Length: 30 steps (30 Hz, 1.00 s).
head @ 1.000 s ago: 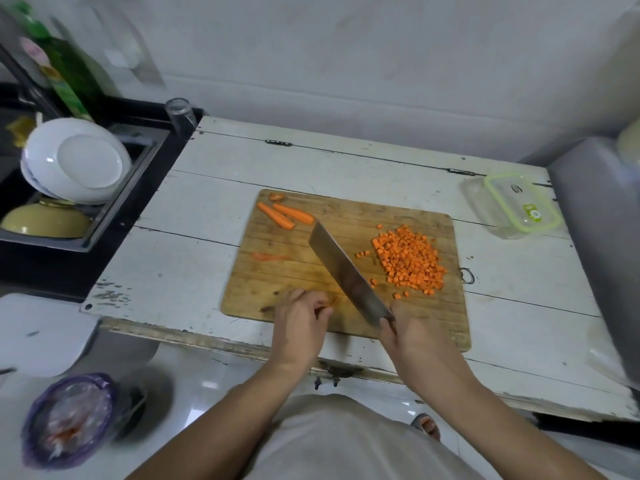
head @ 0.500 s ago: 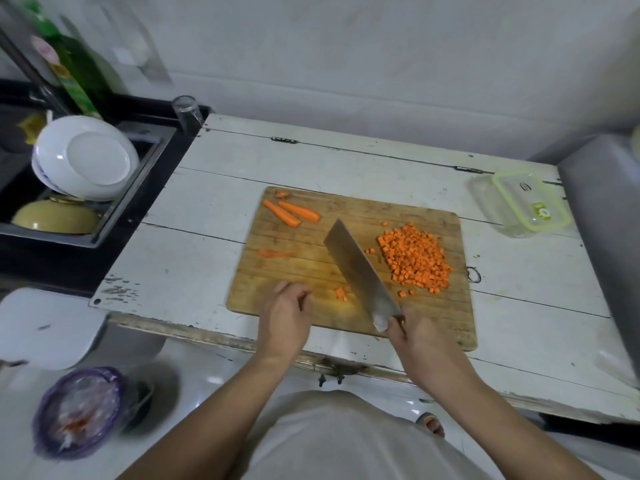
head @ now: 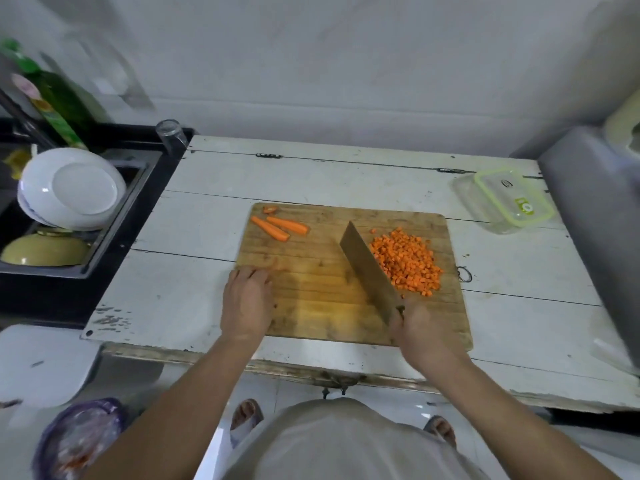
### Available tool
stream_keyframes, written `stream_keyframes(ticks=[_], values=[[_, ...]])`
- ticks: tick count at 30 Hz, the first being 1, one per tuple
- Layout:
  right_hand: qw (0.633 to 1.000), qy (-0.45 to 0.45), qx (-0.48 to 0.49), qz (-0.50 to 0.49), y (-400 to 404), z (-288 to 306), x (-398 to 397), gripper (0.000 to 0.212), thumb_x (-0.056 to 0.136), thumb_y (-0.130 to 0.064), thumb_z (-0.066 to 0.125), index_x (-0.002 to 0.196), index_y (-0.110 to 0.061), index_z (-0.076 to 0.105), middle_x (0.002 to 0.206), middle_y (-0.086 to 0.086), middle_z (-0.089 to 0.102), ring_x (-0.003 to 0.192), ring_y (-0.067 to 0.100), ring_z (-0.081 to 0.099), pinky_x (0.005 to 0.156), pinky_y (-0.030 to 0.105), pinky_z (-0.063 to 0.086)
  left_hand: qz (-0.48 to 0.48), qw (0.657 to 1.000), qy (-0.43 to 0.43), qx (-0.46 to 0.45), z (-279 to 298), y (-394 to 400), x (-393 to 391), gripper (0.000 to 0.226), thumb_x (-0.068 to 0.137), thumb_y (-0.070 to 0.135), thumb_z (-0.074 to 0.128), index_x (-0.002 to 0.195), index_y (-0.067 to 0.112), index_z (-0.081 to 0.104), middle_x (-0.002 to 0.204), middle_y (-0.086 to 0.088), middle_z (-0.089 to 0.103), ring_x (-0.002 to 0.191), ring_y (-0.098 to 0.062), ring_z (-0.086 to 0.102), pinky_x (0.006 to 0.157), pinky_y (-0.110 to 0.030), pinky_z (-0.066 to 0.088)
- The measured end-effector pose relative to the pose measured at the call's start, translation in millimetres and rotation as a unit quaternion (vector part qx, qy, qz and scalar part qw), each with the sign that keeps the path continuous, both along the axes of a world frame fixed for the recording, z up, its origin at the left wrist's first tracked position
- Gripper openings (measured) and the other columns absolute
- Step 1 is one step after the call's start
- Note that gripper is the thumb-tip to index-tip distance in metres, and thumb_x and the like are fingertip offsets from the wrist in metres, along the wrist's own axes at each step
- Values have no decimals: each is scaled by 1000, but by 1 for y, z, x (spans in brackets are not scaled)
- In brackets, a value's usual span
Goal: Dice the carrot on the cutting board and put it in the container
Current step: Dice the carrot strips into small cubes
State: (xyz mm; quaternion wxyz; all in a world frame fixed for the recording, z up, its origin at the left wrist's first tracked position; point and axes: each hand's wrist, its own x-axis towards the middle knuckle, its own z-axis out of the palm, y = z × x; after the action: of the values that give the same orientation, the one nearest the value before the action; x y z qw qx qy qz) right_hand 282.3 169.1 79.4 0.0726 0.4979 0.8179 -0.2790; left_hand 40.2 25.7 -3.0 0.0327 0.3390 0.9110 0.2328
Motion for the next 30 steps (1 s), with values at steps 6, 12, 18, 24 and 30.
stream_keyframes(ticks=[6, 12, 18, 24, 30], values=[[999, -24, 31, -21, 38, -2, 9, 25, 104, -33, 42, 110, -12, 55, 93, 12, 64, 78, 31, 56, 65, 36, 43, -35, 989, -140, 15, 17, 29, 31, 28, 94, -3, 59, 107, 18, 73, 105, 2, 65, 94, -15, 61, 78, -26, 50], [999, 13, 30, 7, 16, 0, 9, 17, 105, -37, 41, 100, -22, 48, 79, 0, 59, 69, 23, 54, 58, 36, 43, -14, 973, -231, 20, 21, 44, 64, 3, 98, 19, 66, 99, 22, 67, 93, 14, 65, 86, -9, 64, 77, -27, 54], [999, 33, -27, 9, -1, -5, 9, 18, 105, -37, 43, 102, -23, 54, 78, -3, 57, 69, 17, 55, 53, 32, 38, 52, 942, -329, -37, 32, 52, 51, 22, 97, 22, 66, 77, 20, 73, 74, 0, 75, 67, -20, 74, 72, -40, 63], [999, 22, -30, 28, -9, 1, 5, 20, 105, -37, 41, 93, -23, 47, 73, -4, 53, 70, 21, 53, 52, 31, 33, 177, 794, -577, 67, 41, 59, 65, 9, 97, 3, 67, 104, -3, 64, 86, -22, 74, 70, -30, 75, 59, -35, 62], [998, 7, -10, 62, -23, 6, -4, 17, 105, -38, 40, 94, -26, 44, 70, -8, 50, 61, 11, 47, 49, 27, 29, 191, 777, -593, 89, 37, 60, 71, 12, 97, 4, 67, 106, 0, 60, 88, -22, 74, 73, -29, 76, 57, -31, 61]])
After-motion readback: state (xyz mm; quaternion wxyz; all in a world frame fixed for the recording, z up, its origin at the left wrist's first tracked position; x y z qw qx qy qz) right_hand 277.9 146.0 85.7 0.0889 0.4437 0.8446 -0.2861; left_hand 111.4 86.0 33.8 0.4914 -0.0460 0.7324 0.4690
